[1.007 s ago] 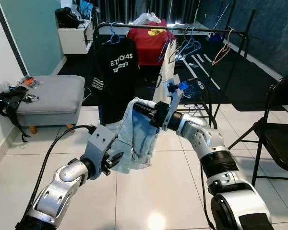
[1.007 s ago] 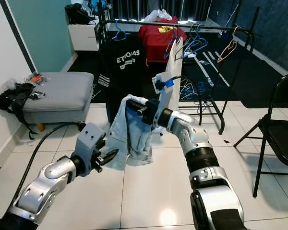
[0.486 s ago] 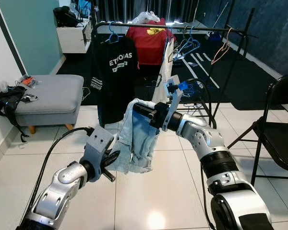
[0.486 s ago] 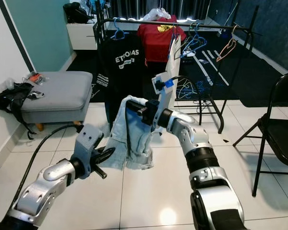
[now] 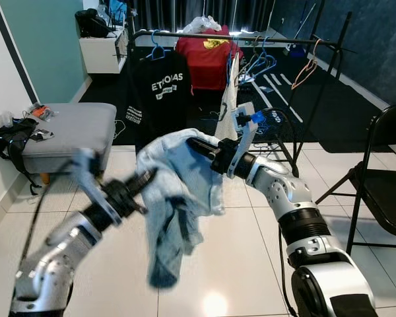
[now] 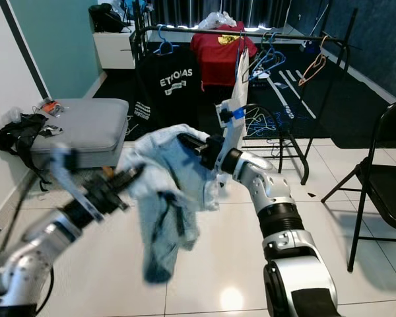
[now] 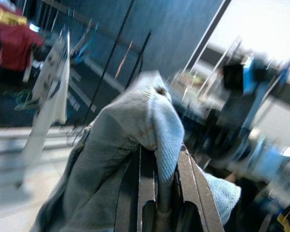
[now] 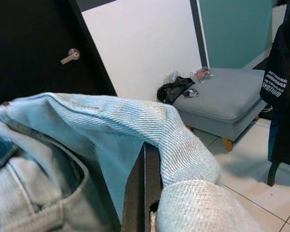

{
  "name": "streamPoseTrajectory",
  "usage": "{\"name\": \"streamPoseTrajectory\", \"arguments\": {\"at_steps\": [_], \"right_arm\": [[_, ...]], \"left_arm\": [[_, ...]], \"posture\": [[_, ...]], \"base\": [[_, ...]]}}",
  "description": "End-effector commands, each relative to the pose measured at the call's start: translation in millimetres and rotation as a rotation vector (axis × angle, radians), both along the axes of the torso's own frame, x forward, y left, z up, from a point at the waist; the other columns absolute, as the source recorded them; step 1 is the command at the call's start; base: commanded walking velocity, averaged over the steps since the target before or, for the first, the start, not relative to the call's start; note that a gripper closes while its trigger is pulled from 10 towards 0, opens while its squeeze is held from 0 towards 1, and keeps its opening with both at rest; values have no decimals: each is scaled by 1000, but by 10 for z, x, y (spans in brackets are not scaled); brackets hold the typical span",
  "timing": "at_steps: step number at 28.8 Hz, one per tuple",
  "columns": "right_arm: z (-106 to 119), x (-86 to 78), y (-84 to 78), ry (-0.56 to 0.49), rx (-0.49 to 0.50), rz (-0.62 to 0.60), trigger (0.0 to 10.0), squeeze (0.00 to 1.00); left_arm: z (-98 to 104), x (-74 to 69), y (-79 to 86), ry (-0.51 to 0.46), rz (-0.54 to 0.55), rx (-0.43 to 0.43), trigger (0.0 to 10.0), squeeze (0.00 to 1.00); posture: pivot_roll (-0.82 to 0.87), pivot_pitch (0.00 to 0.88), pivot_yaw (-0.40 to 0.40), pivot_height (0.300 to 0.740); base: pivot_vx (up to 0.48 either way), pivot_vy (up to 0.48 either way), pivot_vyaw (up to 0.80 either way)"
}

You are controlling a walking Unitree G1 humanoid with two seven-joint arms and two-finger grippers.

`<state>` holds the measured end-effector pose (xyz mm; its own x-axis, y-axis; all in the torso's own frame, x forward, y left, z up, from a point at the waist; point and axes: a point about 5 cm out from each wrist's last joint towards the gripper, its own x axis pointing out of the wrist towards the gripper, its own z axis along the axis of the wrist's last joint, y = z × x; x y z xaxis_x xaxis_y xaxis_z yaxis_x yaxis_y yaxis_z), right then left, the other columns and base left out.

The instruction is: Hang hanger

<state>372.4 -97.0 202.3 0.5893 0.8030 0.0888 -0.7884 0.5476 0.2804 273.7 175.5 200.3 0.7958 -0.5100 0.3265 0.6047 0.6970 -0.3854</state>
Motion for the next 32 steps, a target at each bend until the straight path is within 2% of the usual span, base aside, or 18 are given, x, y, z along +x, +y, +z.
{"name": "streamPoseTrajectory", "arguments": {"at_steps": [1,5,6,7,8,9,10,11,13,14,15,17,20,21,26,27,31,32], "right_arm": [[-70,-7,-31,17,0,-19,0,0],[-99,-8,-31,24,-9,-29,0,0],[-137,-2,-46,42,-22,-47,3843,1000],[-175,-4,-56,49,-40,-56,5961,1000],[-175,-4,-56,49,-40,-56,5961,1000],[-232,-9,-66,41,-97,-72,10000,1000],[-232,-9,-66,41,-97,-72,10000,1000],[-317,-19,-84,26,-190,-92,10000,706],[-317,-19,-84,26,-190,-92,10000,706],[-445,-41,-123,-9,-342,-112,10000,0],[-445,-41,-123,-9,-342,-112,10000,0],[-663,-59,-294,-47,-500,-249,10000,0],[-706,-65,-344,-51,-509,-291,10000,0],[-752,-90,-402,-20,-471,-316,10000,1000],[-843,-166,-455,-32,-477,-332,10000,1000],[-859,-194,-462,-56,-478,-346,10000,0],[-823,-218,-486,-159,-469,-420,10000,0],[-802,-232,-485,-208,-463,-438,10000,0]], "left_arm": [[95,-5,22,-44,3,-49,0,0],[127,-28,19,-58,-36,-66,0,0],[151,-41,-3,-66,-61,-82,0,0],[178,-50,-20,-71,-82,-100,0,0],[178,-50,-20,-71,-82,-100,0,0],[216,-45,-43,-75,-96,-115,0,0],[216,-45,-43,-75,-96,-115,0,0],[243,-17,-69,-62,-99,-99,0,0],[243,-17,-69,-62,-99,-99,0,0],[247,26,-99,-20,-97,-49,0,0],[247,26,-99,-20,-97,-49,0,0],[269,147,-119,46,-41,2,0,0],[281,180,-119,60,-23,6,0,0],[313,227,-120,76,7,-6,0,0],[390,308,-166,105,31,-5,0,0],[426,335,-199,117,26,-6,0,0],[430,436,-219,220,78,-16,0,0],[404,502,-179,275,157,-18,0,0]], "posture": [[67,11,-48,740],[65,7,-45,740],[64,6,-45,740],[62,2,-43,740],[62,2,-43,740],[62,0,-43,740],[62,0,-43,740],[62,0,-41,740],[62,0,-41,740],[62,0,-42,740],[62,0,-42,740],[61,0,-37,740],[61,0,-37,740],[59,0,-33,740],[53,0,-22,740],[50,0,-16,740],[48,0,-16,740],[50,0,-20,740]], "base": [[0,0,0],[0,0,0],[0,0,0],[0,0,0],[0,0,0],[0,0,0],[0,0,0],[0,0,0],[0,0,0],[0,0,0],[0,0,0],[0,0,0],[0,0,0],[0,0,0],[0,0,0],[0,0,0],[0,0,0],[0,0,0]]}}
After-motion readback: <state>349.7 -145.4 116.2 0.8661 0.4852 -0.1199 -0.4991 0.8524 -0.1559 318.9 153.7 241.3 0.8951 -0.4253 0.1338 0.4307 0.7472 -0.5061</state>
